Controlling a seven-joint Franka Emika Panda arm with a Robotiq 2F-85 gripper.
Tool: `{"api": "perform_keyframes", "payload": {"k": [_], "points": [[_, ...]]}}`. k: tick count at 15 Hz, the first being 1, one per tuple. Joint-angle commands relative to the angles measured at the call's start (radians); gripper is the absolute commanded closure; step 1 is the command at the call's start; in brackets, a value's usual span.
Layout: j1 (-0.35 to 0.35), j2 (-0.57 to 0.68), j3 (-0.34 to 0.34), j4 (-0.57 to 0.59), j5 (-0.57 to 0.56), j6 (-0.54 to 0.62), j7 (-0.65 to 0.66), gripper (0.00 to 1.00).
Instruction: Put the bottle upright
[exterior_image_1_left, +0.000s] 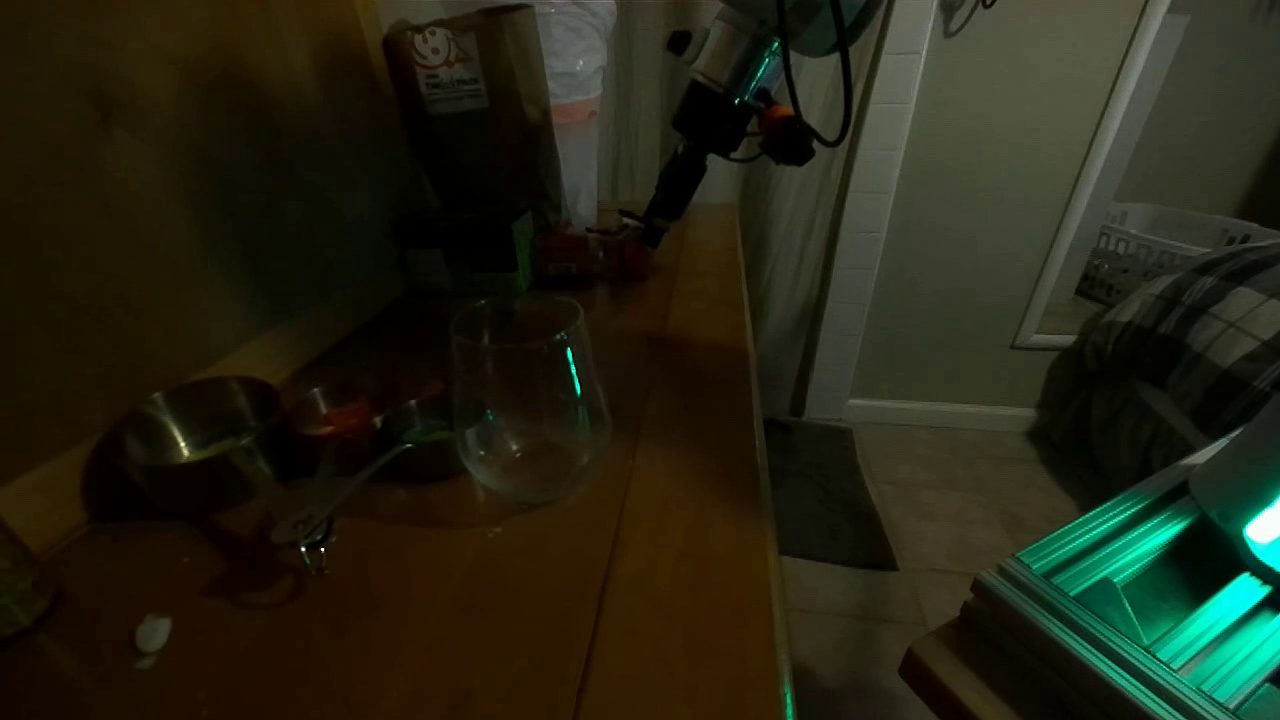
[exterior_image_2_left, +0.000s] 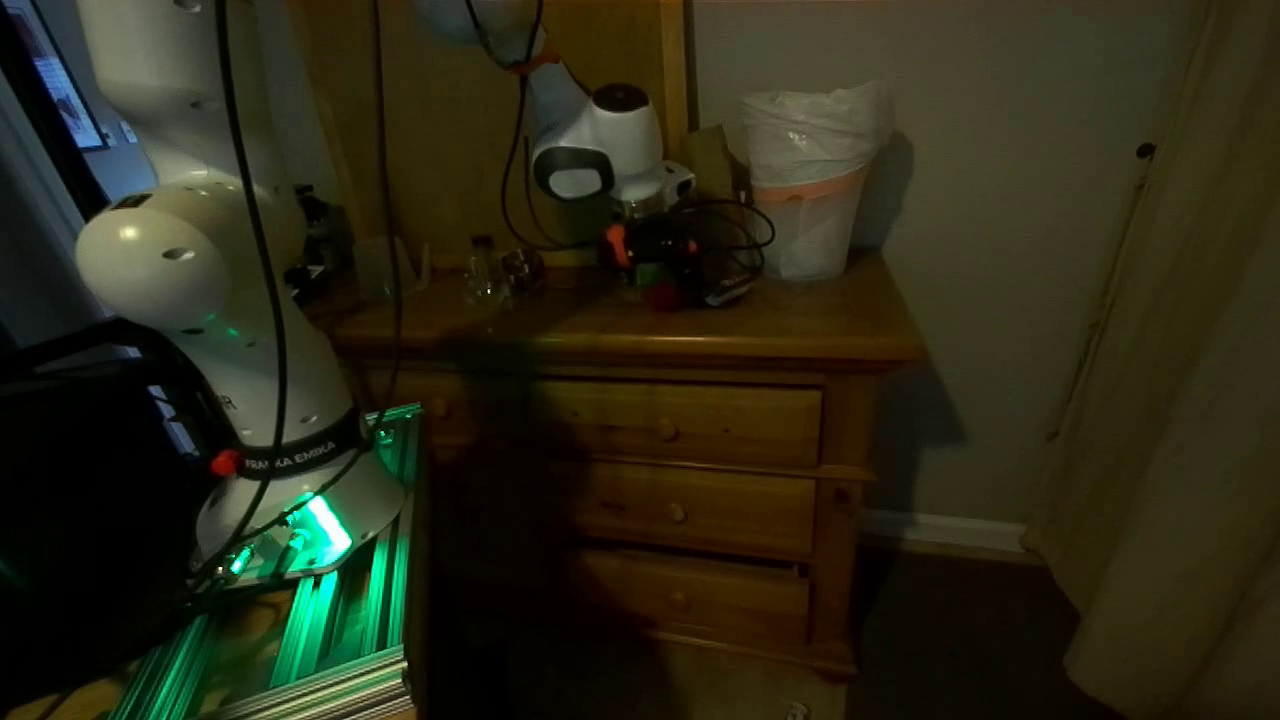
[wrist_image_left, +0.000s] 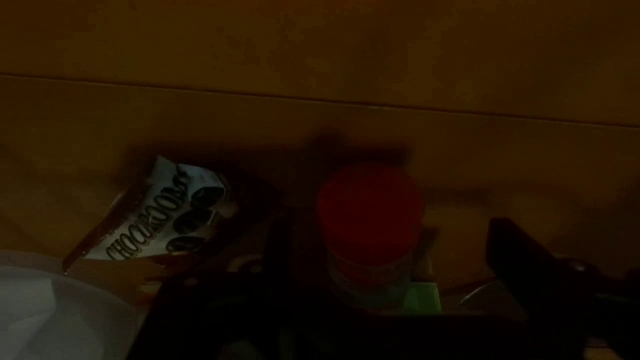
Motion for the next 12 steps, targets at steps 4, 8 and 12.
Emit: {"api": "perform_keyframes", "payload": {"k": [4, 8, 12], "points": [[-0.063, 0.050, 0.068, 0.030, 0.167, 0.063, -0.191, 0.00], [-0.082, 0.066, 0.088, 0.041, 0.226, 0.063, -0.254, 0.34], [-0.093, 0.078, 0.100, 0.050, 0.272, 0.063, -0.297, 0.13]]}}
